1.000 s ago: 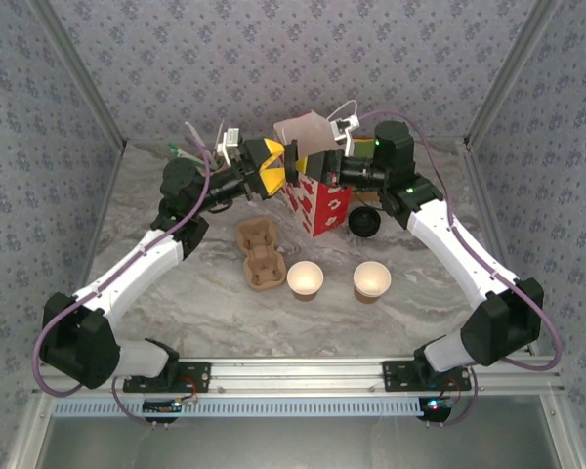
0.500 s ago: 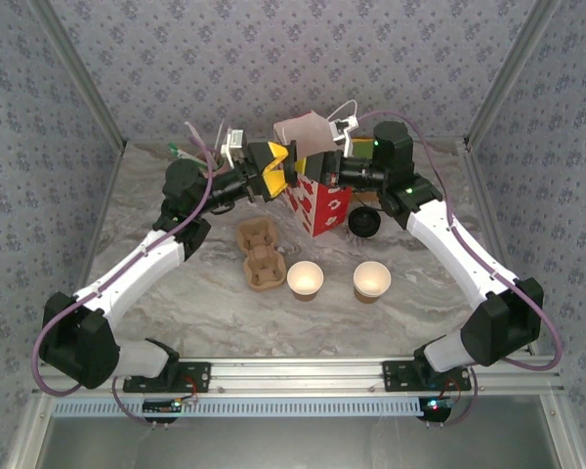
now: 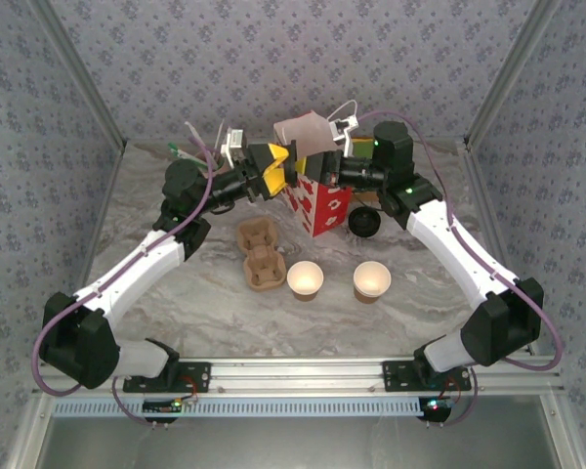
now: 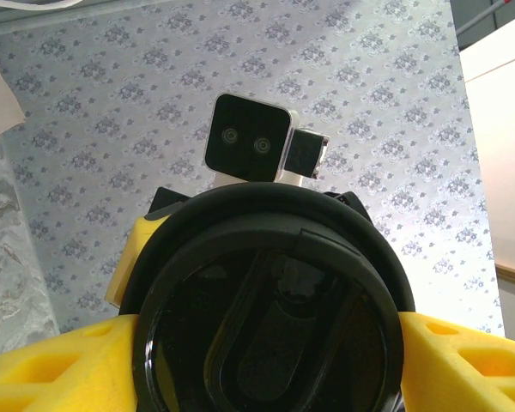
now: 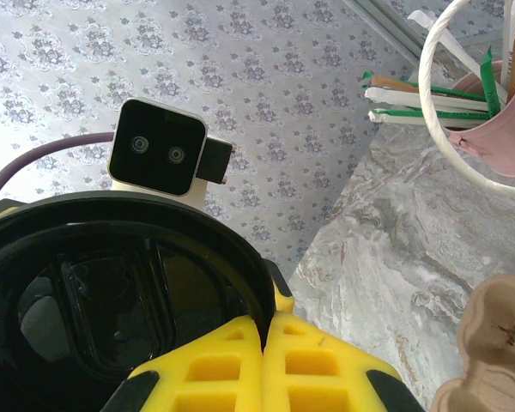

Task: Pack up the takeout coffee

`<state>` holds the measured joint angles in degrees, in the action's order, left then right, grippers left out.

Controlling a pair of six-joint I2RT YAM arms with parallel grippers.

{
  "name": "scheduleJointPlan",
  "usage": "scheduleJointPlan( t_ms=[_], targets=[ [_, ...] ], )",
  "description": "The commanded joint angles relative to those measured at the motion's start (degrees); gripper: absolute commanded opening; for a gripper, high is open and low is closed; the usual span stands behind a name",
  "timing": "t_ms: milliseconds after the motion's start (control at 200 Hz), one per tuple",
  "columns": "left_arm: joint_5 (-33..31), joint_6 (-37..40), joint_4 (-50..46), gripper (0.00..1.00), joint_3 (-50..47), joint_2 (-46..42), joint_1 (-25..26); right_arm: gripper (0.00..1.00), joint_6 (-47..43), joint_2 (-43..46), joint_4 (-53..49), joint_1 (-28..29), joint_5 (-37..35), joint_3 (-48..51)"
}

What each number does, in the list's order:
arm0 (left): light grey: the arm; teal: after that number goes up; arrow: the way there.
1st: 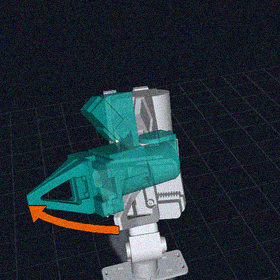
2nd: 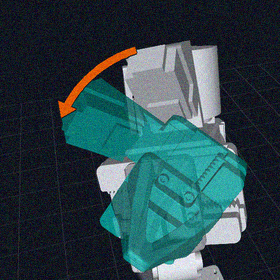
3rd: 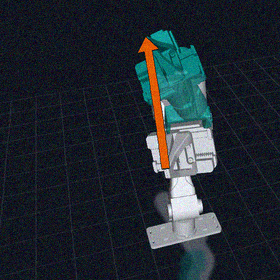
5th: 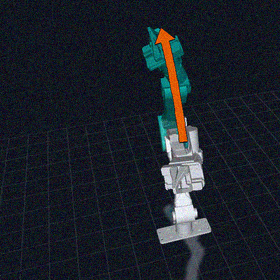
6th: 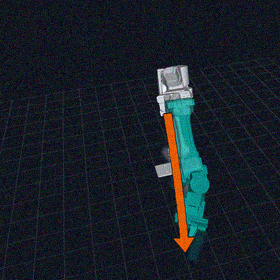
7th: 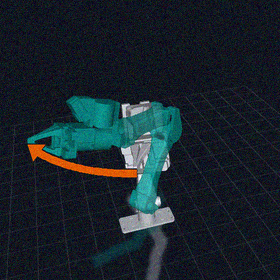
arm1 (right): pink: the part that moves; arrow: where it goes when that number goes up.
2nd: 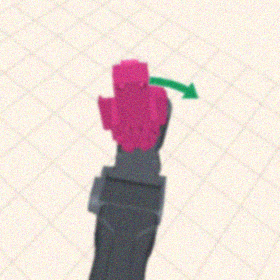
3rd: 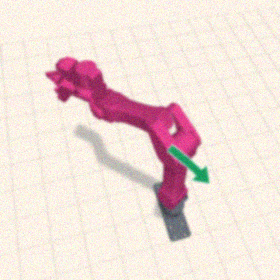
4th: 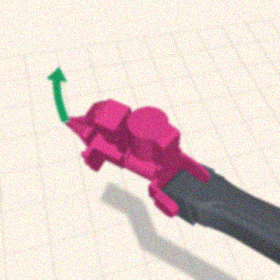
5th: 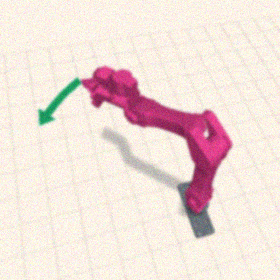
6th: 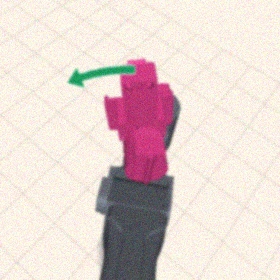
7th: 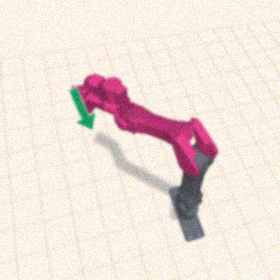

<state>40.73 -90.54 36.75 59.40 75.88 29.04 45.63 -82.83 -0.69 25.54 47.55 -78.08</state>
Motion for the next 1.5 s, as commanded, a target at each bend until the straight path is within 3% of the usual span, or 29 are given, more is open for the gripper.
scheduleJointPlan(
  t_ms=[0, 110, 235, 305, 410, 580, 730, 775, 969, 1134, 1349, 1494],
  targets=[
    [0.7, 0.8, 2.5, 0.72, -0.1, -0.5, 0.4, 0.0, -1.3, -0.1, -1.3, 0.4, 0.8, -1.1],
    [0.5, 1.4, 1.5, 0.71, 0.1, -0.7, 0.3, 0.15, -1.7, 0.1, -1.9, 0.4, 0.5, -1.2],
    [0.4, 3.1, -1.1, 0.7, 0.2, -1.4, 0.3, 0.42, -2.9, 1.0, -3.7, 0.1, -0.6, -1.2],
    [0.2, 5.1, -4.3, 0.7, 0.4, -2.1, 0.2, 0.51, -3.8, 1.6, -5.1, -0.3, -1.0, -1.2],
    [0.0, 9.1, -10.7, 0.7, 0.9, -3.6, 0.1, 0.54, -5.2, 2.6, -7.3, -1.2, -1.7, -0.5],
    [-1.8, 18.4, -24.8, 0.7, 2.1, -6.3, 0.2, 0.78, -7.4, 4.9, -11.1, -2.7, -3.9, 1.1],
    [-4.0, 25.5, -35.9, 0.71, 3.2, -7.6, 0.4, 0.89, -11.4, 6.7, -16.5, -3.6, -5.4, 1.2],
    [-5.0, 28.7, -40.5, 0.71, 4.1, -7.7, 0.7, 0.99, -12.5, 7.3, -18.1, -3.8, -5.9, 1.2],
    [-12.2, 43.3, -61.0, 0.7, 10.6, -5.8, 4.7, 1.0, -17.6, 9.4, -26.3, -4.6, -8.2, 1.3],
    [-16.6, 48.6, -67.2, 0.69, 11.7, -3.4, 8.1, 1.0, -21.9, 11.3, -33.3, -4.9, -10.5, 1.9],
    [-30.4, 58.5, -78.0, 0.69, 15.3, 1.7, 15.9, 1.0, -26.4, 14.8, -41.7, -5.0, -13.3, 3.8],
    [-34.7, 61.0, -79.7, 0.7, 16.4, 6.1, 20.3, 1.0, -27.9, 17.0, -45.3, -5.1, -15.3, 5.5]
  ],
)
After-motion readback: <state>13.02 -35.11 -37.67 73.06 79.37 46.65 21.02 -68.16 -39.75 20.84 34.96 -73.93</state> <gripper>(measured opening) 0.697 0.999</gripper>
